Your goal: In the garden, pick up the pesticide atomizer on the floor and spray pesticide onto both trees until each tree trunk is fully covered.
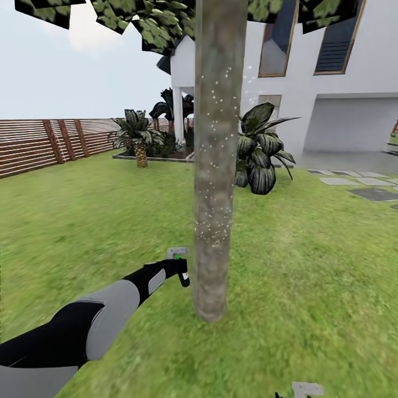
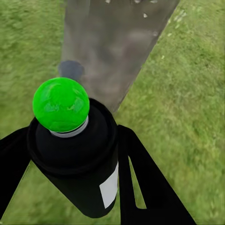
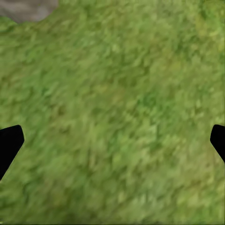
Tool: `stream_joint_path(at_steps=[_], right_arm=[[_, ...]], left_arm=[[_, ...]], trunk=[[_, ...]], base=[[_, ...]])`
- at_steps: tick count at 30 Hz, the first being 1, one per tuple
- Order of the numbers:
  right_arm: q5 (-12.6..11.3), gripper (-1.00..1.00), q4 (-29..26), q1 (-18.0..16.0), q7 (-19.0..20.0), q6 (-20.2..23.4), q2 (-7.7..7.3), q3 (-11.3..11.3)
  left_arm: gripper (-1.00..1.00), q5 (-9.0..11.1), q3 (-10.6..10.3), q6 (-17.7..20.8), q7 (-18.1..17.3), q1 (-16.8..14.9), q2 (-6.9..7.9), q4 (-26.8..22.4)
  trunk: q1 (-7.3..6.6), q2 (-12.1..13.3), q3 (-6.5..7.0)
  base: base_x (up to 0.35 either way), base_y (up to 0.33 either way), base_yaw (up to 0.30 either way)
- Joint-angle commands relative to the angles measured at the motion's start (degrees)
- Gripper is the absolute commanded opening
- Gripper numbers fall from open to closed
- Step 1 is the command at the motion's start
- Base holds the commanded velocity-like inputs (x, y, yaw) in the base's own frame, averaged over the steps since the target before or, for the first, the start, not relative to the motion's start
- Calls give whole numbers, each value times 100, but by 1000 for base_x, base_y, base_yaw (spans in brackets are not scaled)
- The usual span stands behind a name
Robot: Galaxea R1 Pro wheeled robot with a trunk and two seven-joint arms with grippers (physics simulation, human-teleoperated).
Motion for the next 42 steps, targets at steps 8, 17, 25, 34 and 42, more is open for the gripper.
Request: stream_joint_path(at_steps=[8, 17, 25, 34, 42], right_arm=[[-58, 100, 24, -13, -1, -47, 16, 49], [-58, 100, 22, -12, -1, -47, 17, 50], [-58, 100, 26, -7, -1, -44, 16, 42], [-58, 100, 24, 30, -1, -43, 17, 41], [-58, 100, 23, 31, -1, -43, 17, 41]], left_arm=[[-100, 57, 11, 50, -18, 16, 0, -11], [-100, 57, 11, 59, -20, 79, 41, -2], [-100, -150, 3, 77, -49, 105, 36, -6], [-100, -1816, -2, 55, -601, 121, 24, -2], [-100, -1875, 2, 53, -623, 121, 24, -2]], trunk=[[3, -7, -9], [3, -7, -9], [3, -7, -9], [3, -7, -9], [3, -7, -9]], base=[[105, 336, -228], [34, 349, -82], [132, 350, -2], [130, 350, -9], [53, 343, -243]])
